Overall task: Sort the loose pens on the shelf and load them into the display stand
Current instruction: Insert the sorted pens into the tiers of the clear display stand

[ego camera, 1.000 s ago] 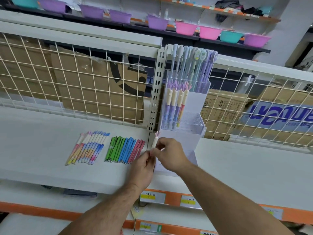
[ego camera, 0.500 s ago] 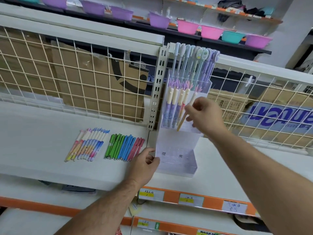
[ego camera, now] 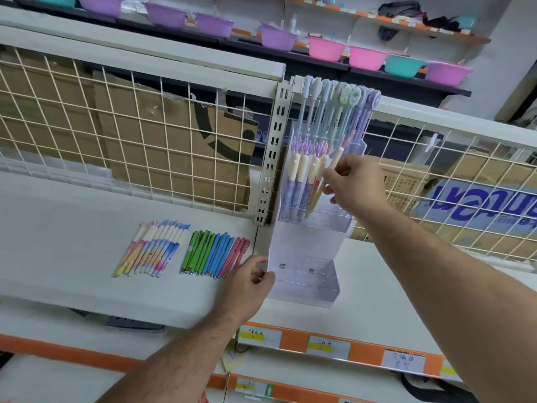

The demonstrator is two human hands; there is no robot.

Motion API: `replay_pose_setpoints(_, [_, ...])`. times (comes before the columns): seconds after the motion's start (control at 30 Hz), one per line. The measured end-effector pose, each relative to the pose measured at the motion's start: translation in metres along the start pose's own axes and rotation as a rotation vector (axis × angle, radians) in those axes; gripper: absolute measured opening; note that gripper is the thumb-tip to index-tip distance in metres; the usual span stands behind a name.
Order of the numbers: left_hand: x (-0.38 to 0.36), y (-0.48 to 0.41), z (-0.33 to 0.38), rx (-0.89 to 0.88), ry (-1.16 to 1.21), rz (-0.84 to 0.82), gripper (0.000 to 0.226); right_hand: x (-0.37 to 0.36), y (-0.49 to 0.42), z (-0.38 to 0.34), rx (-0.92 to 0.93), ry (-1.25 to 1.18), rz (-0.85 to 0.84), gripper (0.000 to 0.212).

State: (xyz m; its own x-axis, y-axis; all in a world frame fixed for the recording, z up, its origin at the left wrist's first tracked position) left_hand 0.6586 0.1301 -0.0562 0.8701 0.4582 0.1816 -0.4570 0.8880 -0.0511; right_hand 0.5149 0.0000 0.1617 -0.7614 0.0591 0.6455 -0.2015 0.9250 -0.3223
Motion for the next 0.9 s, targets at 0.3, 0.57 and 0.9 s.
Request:
replay_pose_setpoints(0.3, [0.000,-0.001,-0.003,0.005,0.008,0.003,0.029,-0.015,0.002,0.012,-0.025,0.130,-0.063,0.016])
replay_pose_setpoints(0.57, [-0.002,-0.001,-0.003,0.023,0.015,-0.003,0.027,-0.024,0.012,0.028,-0.089,0.060,-0.090,0.012])
replay_pose_setpoints(0.9, [-0.003,0.001,-0.002,0.025,-0.027,0.026,0.026,-0.050,0.061,0.070,-0.086,-0.006,-0.095,0.009])
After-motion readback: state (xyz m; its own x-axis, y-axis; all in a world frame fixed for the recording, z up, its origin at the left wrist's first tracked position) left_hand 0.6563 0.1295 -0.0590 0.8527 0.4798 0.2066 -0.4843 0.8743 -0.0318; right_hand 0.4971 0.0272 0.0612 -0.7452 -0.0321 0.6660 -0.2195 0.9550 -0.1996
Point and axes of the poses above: each hand's wrist, its own y-axis away from the middle knuckle, its own x-axis out of the back of the hand, z = x × y, the point moved 4 cm from there along -y, towards the middle knuckle, and after that the axes turned 5 degrees about y, right-handed, at the moved point
